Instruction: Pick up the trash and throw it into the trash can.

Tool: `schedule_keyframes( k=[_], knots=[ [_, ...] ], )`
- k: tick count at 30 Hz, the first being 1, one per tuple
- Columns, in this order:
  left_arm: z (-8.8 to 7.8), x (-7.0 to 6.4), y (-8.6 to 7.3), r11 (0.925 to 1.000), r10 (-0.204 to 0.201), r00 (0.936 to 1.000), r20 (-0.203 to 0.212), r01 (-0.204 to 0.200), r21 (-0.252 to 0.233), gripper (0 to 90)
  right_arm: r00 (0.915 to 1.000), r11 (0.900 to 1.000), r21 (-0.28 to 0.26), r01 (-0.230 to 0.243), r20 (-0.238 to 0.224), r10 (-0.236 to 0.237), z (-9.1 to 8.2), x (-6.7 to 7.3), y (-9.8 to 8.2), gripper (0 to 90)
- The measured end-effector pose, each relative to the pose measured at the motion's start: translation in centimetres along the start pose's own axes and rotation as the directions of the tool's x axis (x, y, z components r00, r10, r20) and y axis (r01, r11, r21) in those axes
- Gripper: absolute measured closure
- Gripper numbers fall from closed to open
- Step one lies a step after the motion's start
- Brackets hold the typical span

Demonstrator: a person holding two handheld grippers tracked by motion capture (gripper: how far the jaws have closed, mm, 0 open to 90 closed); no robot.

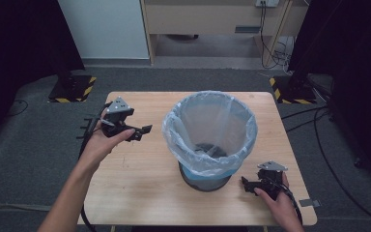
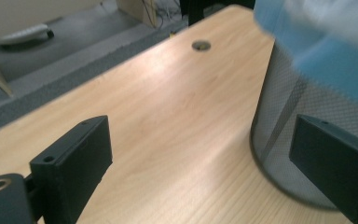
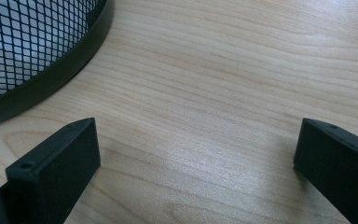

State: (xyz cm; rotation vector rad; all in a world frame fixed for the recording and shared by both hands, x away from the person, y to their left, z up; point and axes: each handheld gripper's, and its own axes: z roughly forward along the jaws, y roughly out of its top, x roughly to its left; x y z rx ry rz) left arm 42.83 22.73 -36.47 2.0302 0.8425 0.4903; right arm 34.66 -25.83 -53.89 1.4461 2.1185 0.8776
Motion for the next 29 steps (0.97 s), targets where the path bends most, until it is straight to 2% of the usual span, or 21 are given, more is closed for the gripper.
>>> schedule_keyframes(
  k=[2,5,11,16,19,23,26,27,28,29],
  knots=[
    [0.8,-0.1,-1.0,0.9995,0.005,0.9999,-0.014,-0.005,0.031,5.1,1.0000,1.000,0.001,-0.002,0.000,0.002,0.0,0.0,0.0,0.3],
    [2.2,-0.1,-2.8,0.9973,0.013,0.9983,-0.056,-0.009,0.073,5.4,1.0000,1.000,0.001,-0.002,0.000,0.002,0.0,0.0,0.0,0.3],
    [4.7,0.6,-7.0,0.9895,-0.064,0.9945,-0.083,0.074,0.124,5.9,1.0000,1.000,0.001,-0.002,0.000,0.002,0.0,0.0,0.0,0.3],
    [5.9,1.9,-10.2,0.9747,-0.132,0.9828,-0.129,0.153,0.163,5.9,1.0000,1.000,0.001,-0.002,0.000,0.002,0.0,0.0,0.0,0.3],
    [6.3,2.7,-11.9,0.9675,-0.144,0.9744,-0.172,0.175,0.182,6.2,1.0000,1.000,0.001,-0.001,0.000,0.001,0.0,0.0,0.0,0.3],
    [6.7,3.4,-14.0,0.9544,-0.178,0.9582,-0.224,0.223,0.198,6.5,1.0000,1.000,0.001,-0.002,0.000,0.002,0.0,0.0,0.0,0.3],
    [7.3,3.2,-14.9,0.9519,-0.163,0.9584,-0.234,0.215,0.218,6.5,1.0000,1.000,0.001,-0.001,0.000,0.001,0.0,0.0,0.0,0.3],
    [7.6,3.1,-15.3,0.9551,-0.166,0.9582,-0.233,0.215,0.204,5.1,1.0000,1.000,0.001,-0.001,0.000,0.001,0.0,0.0,0.0,0.3],
    [7.6,3.1,-15.3,0.9551,-0.166,0.9582,-0.233,0.215,0.204,5.2,1.0000,1.000,0.001,-0.001,0.000,0.001,0.0,0.0,0.0,0.3],
    [7.7,3.1,-15.5,0.9556,-0.185,0.9554,-0.231,0.229,0.185,5.2,1.0000,1.000,0.001,-0.002,0.000,0.002,0.0,0.0,0.0,0.3]
  ],
)
